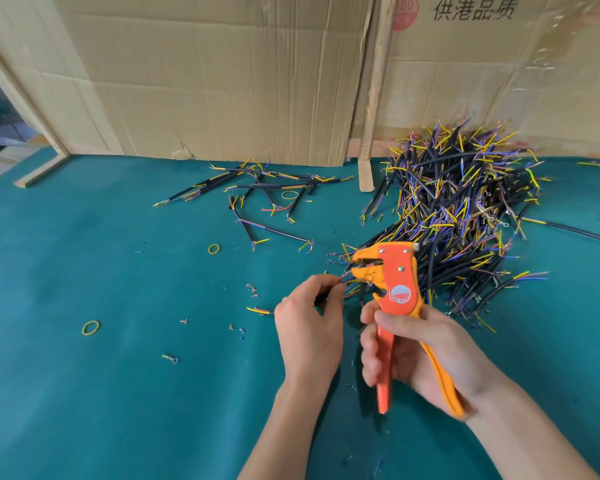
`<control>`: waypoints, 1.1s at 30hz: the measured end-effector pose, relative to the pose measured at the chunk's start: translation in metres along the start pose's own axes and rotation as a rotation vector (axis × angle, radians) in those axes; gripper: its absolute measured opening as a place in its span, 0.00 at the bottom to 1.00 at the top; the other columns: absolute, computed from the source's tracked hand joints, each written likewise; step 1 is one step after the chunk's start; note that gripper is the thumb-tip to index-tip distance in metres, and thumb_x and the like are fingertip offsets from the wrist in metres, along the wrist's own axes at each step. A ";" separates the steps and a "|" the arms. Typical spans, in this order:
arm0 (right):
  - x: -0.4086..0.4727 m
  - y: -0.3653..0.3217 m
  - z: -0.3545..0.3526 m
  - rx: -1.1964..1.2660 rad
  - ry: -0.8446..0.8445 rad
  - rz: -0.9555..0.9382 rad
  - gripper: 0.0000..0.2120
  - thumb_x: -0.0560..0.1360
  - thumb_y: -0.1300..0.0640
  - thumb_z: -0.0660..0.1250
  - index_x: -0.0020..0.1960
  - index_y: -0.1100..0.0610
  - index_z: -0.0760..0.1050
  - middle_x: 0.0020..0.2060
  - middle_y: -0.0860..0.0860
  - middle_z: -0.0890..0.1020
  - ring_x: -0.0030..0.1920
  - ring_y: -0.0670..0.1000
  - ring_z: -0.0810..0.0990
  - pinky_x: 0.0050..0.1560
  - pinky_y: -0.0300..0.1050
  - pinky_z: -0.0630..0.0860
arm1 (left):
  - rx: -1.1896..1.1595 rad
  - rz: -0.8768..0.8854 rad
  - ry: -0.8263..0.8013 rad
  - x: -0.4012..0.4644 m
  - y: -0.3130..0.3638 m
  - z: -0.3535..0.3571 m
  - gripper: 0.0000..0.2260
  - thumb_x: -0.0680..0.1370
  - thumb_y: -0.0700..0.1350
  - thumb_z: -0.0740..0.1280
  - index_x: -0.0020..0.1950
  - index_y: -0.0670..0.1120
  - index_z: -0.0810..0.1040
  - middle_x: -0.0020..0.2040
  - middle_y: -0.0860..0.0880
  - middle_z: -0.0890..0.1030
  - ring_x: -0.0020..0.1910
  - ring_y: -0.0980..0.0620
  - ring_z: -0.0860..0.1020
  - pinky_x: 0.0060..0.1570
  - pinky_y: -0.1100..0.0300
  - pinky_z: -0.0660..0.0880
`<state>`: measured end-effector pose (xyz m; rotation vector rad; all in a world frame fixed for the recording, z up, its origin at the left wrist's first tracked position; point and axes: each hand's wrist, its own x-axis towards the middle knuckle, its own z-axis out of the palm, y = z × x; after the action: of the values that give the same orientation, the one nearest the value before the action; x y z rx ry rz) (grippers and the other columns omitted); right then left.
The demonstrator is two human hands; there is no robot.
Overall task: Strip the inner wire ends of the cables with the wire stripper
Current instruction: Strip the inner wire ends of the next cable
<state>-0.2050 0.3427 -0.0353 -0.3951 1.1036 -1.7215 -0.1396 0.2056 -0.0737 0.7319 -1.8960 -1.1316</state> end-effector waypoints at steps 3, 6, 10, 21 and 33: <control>-0.001 -0.006 -0.007 0.006 0.025 -0.047 0.14 0.67 0.61 0.76 0.51 0.64 0.80 0.40 0.67 0.78 0.36 0.64 0.79 0.39 0.58 0.80 | -0.053 -0.054 0.012 0.001 0.000 0.000 0.06 0.77 0.40 0.72 0.43 0.50 0.82 0.38 0.61 0.82 0.38 0.60 0.80 0.39 0.72 0.71; -0.002 -0.010 -0.014 0.012 0.049 -0.032 0.22 0.64 0.59 0.81 0.54 0.65 0.80 0.41 0.68 0.78 0.38 0.65 0.79 0.41 0.59 0.80 | -0.072 -0.078 0.011 0.001 0.000 0.001 0.07 0.79 0.40 0.70 0.43 0.51 0.79 0.37 0.60 0.81 0.36 0.58 0.78 0.37 0.69 0.71; -0.002 -0.007 -0.014 0.009 -0.011 0.043 0.21 0.66 0.59 0.80 0.56 0.66 0.80 0.42 0.68 0.78 0.39 0.65 0.80 0.45 0.63 0.80 | -0.066 -0.056 -0.015 0.001 -0.001 0.001 0.09 0.80 0.39 0.67 0.44 0.52 0.76 0.37 0.58 0.81 0.35 0.53 0.76 0.37 0.63 0.71; 0.000 -0.001 -0.005 0.020 0.002 0.117 0.20 0.66 0.62 0.78 0.55 0.66 0.79 0.42 0.69 0.78 0.39 0.65 0.80 0.46 0.64 0.80 | -0.138 0.009 -0.065 0.002 -0.001 -0.004 0.11 0.80 0.37 0.65 0.45 0.53 0.76 0.35 0.53 0.79 0.34 0.51 0.73 0.35 0.64 0.68; 0.001 0.000 -0.004 -0.056 -0.005 0.130 0.13 0.70 0.59 0.76 0.49 0.63 0.75 0.36 0.63 0.75 0.34 0.63 0.77 0.40 0.60 0.80 | -0.111 0.020 -0.072 0.003 -0.003 -0.002 0.09 0.80 0.38 0.66 0.46 0.52 0.77 0.36 0.53 0.80 0.34 0.49 0.73 0.38 0.55 0.72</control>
<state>-0.2085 0.3441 -0.0379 -0.3549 1.1508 -1.5775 -0.1393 0.2011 -0.0747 0.6171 -1.8789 -1.2547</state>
